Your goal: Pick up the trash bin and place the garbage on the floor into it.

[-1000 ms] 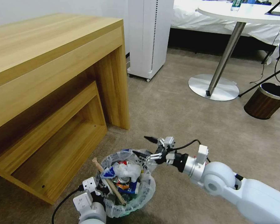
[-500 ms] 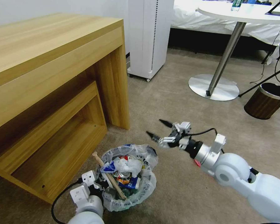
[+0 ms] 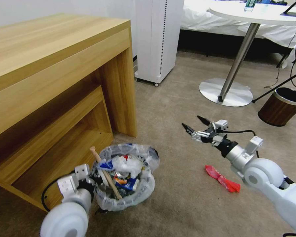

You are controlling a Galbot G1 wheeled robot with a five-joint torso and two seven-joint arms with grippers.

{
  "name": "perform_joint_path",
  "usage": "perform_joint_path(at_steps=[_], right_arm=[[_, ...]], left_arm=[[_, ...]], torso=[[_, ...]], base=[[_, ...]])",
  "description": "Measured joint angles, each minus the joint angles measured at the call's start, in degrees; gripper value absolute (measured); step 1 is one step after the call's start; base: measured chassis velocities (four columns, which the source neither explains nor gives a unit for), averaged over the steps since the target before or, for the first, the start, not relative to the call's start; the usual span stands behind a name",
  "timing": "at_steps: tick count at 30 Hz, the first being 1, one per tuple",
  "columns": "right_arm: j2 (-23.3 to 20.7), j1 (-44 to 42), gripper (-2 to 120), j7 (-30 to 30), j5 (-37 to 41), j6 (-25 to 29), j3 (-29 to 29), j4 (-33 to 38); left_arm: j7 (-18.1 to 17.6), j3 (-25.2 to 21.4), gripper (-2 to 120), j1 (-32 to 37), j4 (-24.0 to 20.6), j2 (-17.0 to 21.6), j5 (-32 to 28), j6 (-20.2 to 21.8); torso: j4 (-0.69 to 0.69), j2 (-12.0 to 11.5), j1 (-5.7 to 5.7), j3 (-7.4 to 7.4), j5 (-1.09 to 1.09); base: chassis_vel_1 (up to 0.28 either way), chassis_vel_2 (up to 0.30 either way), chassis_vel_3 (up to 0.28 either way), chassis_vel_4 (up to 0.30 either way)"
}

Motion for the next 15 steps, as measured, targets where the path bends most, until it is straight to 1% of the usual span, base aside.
perform_joint_path(at_steps=[2,3,4,6,8,9,12,15], right_arm=[[-0.1,-2.4,100,2.7,-1.3,-2.0,2.2,-0.4],[-0.2,-3.8,100,5.4,-2.7,-4.4,3.5,-0.8],[-0.2,-3.8,100,5.4,-2.7,-4.4,3.5,-0.8],[-1.2,-5.8,100,8.6,-4.8,-8.8,5.9,-2.6],[-1.5,-6.1,100,9.2,-5.2,-9.6,6.3,-3.3],[-2.7,-6.2,100,11.9,-5.9,-11.0,6.8,-5.6],[-3.5,-5.0,100,15.7,-5.5,-13.3,7.1,-8.5],[-3.5,-3.8,100,16.8,-4.7,-13.3,7.7,-10.6]], left_arm=[[-0.8,0.0,0,-0.7,-0.2,1.7,-2.5,-0.6],[-1.2,0.2,0,-1.2,-0.2,2.5,-3.5,-0.7],[-1.2,0.2,0,-1.2,-0.2,2.5,-3.5,-0.7],[-1.5,0.7,0,-2.2,-0.2,3.3,-4.8,-0.7],[-1.5,0.9,0,-2.5,-0.2,3.4,-5.1,-0.7],[-1.4,1.4,0,-3.0,0.0,3.5,-5.2,-0.6],[-0.7,1.8,0,-2.9,0.3,3.3,-4.6,-0.5],[0.3,2.1,0,-2.7,0.4,3.0,-3.3,-0.4]], torso=[[0.00,0.0,0.00,0.00,0.00],[0.01,0.0,0.00,0.00,0.01],[0.01,0.0,0.00,0.00,0.01],[0.00,0.0,0.00,0.00,0.00],[-0.01,0.0,0.00,0.00,0.00],[-0.01,0.0,0.00,0.00,0.01],[-0.01,0.0,0.00,0.00,0.00],[0.01,0.0,0.00,0.00,0.00]], base=[[0.000,0.000,0.000,0.000],[0.000,0.000,0.000,0.000],[0.000,0.000,0.000,0.000],[0.000,0.000,0.000,0.000],[0.000,0.000,0.000,0.000],[0.000,0.000,0.000,0.000],[0.000,0.000,0.000,0.000],[0.000,0.000,0.000,0.000]])
